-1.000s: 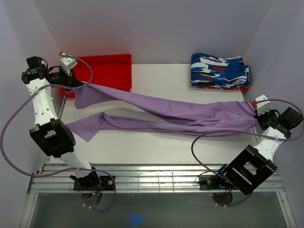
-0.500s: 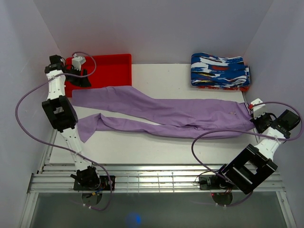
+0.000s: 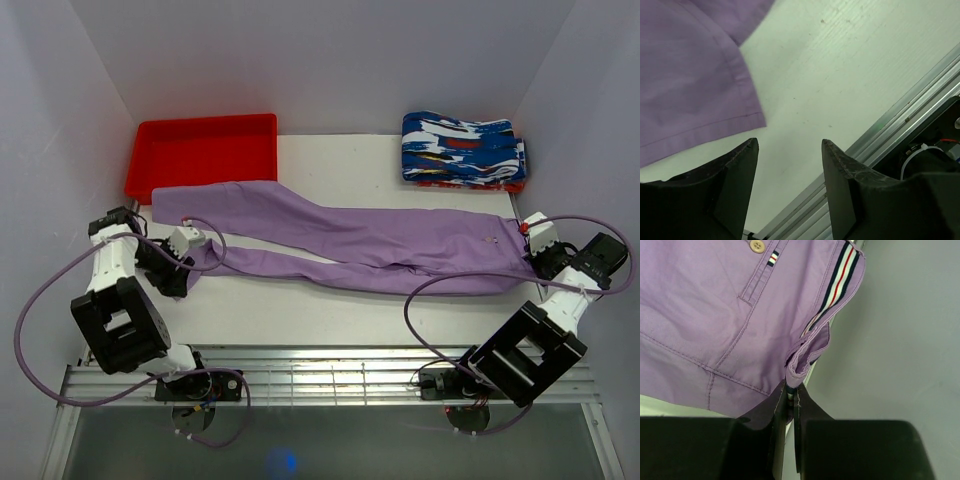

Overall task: Fold and stack the trousers
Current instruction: Flatten the trousers out

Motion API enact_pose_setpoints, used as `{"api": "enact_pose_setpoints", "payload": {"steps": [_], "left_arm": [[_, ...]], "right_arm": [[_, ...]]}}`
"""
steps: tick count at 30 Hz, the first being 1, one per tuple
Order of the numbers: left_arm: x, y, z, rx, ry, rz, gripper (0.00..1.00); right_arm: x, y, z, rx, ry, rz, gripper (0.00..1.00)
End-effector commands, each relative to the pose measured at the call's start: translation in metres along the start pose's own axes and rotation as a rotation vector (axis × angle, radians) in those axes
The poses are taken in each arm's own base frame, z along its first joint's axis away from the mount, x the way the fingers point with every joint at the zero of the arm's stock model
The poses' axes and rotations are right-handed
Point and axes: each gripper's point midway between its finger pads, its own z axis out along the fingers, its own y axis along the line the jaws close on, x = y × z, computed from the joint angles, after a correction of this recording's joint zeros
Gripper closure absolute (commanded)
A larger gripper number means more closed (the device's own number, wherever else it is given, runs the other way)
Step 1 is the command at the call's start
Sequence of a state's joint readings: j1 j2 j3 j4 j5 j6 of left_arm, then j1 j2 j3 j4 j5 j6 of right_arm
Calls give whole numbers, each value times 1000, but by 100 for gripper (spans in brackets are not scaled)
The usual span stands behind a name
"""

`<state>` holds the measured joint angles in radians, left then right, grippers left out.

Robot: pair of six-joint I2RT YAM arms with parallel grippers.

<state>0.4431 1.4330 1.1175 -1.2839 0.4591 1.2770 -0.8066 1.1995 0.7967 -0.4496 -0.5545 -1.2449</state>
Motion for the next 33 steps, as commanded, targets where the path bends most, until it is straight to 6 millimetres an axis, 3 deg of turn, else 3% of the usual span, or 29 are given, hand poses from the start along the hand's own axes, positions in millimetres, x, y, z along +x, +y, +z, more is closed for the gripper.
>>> {"api": "enact_pose_setpoints", "payload": {"steps": [1,6,11,14,17,18,20,22,23,24,25,27,28,29,32,33], "left_arm": [[19,19,23,-35,61,49,35],[20,34,48,-51,66,4,34],[35,50,77,-93,153,16,34],[52,52,92,-88,212,14,40],[58,53,101,-75,231,9,71],[53,61,97,-93,226,14,87],[43,67,90,-85,200,4,100],[-1,116,45,-178,86,15,100],[-25,127,22,-154,21,17,100],[-57,158,-27,-257,-47,86,100],[-73,173,-55,-324,-82,131,100],[-86,179,-98,-391,-134,194,100],[-76,174,-111,-410,-150,234,100],[-51,162,-116,-420,-157,251,100],[53,120,-118,-483,-140,245,100],[118,99,-98,-460,-78,215,100]], "right_arm": [[-7,-8,-3,1,0,-7,92],[-5,-9,-3,0,10,-3,92],[0,-6,1,-23,21,12,92],[2,-6,2,-29,29,13,92],[2,-7,2,-33,34,11,92],[2,-7,1,-34,32,11,92],[-2,-11,0,-26,26,7,92],[-6,-18,0,-13,22,29,92],[-10,-30,-1,9,16,38,92],[-14,-35,-2,18,9,70,92],[-17,-38,-3,21,4,85,92],[-20,-38,-4,14,-4,94,92],[-19,-37,-4,17,0,87,92],[-15,-32,-6,17,13,60,92],[6,-21,-14,26,47,-28,92],[25,-7,-19,-13,95,-84,92]]}}
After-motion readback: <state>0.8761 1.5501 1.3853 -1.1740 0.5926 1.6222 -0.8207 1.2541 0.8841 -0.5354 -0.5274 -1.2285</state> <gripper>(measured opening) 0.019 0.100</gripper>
